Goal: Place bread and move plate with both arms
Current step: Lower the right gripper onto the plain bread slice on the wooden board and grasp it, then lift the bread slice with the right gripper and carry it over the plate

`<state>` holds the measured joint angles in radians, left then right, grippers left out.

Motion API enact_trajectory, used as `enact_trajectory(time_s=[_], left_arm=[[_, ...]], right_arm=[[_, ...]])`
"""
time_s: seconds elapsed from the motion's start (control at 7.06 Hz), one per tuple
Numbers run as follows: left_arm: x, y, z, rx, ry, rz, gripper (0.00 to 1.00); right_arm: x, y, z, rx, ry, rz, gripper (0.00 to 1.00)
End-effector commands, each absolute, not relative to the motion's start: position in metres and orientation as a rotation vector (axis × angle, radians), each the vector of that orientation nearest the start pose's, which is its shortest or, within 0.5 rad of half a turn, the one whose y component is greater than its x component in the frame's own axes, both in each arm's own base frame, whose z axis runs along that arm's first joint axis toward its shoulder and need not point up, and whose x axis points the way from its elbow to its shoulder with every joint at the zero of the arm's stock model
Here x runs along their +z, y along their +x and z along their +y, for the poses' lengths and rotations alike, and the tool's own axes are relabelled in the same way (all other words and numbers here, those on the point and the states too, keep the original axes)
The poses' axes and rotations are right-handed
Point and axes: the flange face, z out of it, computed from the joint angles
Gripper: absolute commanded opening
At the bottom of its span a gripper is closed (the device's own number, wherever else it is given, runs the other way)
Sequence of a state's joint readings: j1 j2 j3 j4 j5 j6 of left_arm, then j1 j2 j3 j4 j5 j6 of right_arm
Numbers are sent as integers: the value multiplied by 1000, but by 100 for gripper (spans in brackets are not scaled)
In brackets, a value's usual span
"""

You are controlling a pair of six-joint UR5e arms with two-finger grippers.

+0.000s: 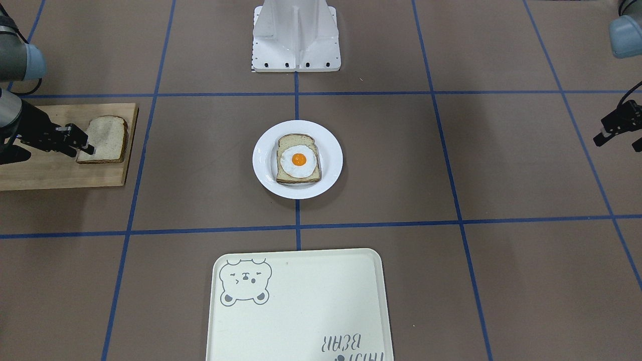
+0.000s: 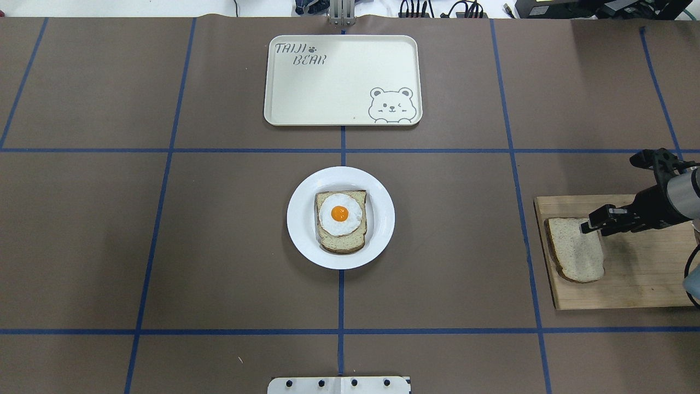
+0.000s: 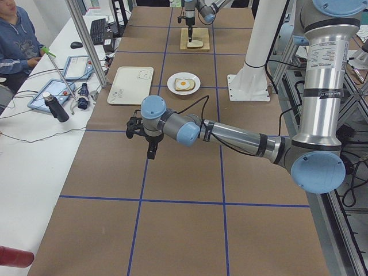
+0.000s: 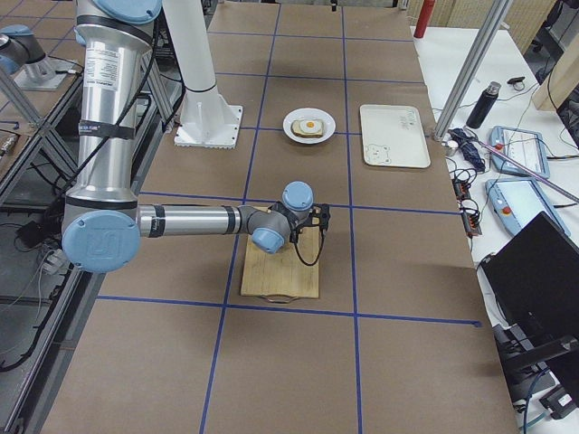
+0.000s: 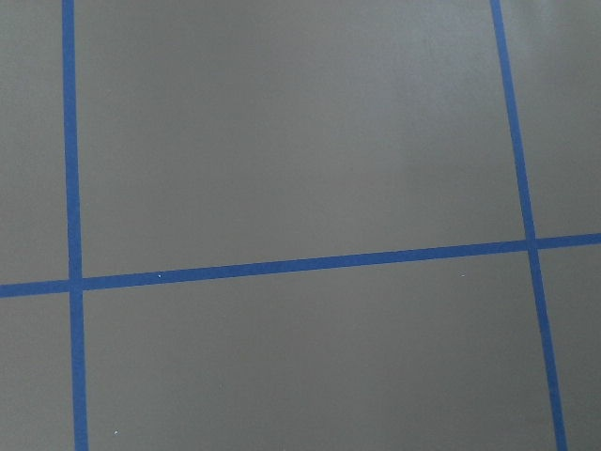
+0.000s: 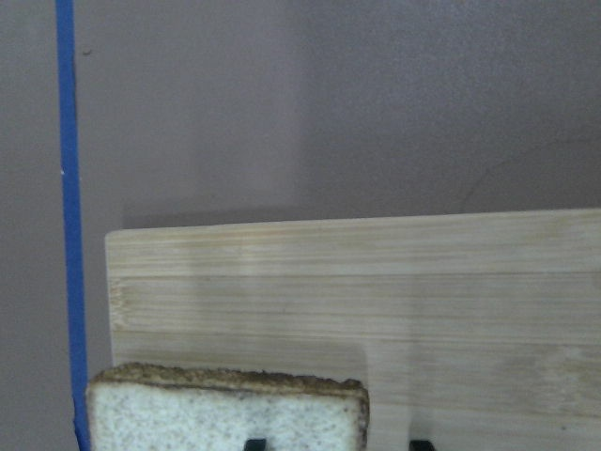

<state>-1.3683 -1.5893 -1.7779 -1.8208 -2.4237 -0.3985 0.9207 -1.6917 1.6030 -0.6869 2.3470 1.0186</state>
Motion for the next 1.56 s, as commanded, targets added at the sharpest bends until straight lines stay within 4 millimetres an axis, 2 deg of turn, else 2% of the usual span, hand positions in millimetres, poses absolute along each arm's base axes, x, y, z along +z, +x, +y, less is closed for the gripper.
enact_trajectory(time_s=[0.0,0.14,0.57,0.71,0.99,1.13,1.28,1.42], left_arm=[[511,45,-510,-1,170,932,98],[511,45,-510,-2,169,932,98],[510,45,-510,-2,169,933,98],[505,44,-509,0,178,934,98],[503,44,-507,-2,175,943,98],[503,44,-507,-16,168,945,98],[509,44,-504,-18,158,944,98],[510,44,-503,-19,157,944,98]], right_arm=[[598,-228,-404,24,-36,-1048,9],[597,-227,-404,20,-32,-1050,0],[593,-220,-396,-1,7,-1087,0],[578,-218,-396,-15,16,-1112,0],[567,-196,-402,-9,-14,-1170,0],[547,-177,-409,-13,-36,-1233,0],[514,-174,-430,-21,-49,-1298,0],[464,-188,-455,33,-93,-1351,0]])
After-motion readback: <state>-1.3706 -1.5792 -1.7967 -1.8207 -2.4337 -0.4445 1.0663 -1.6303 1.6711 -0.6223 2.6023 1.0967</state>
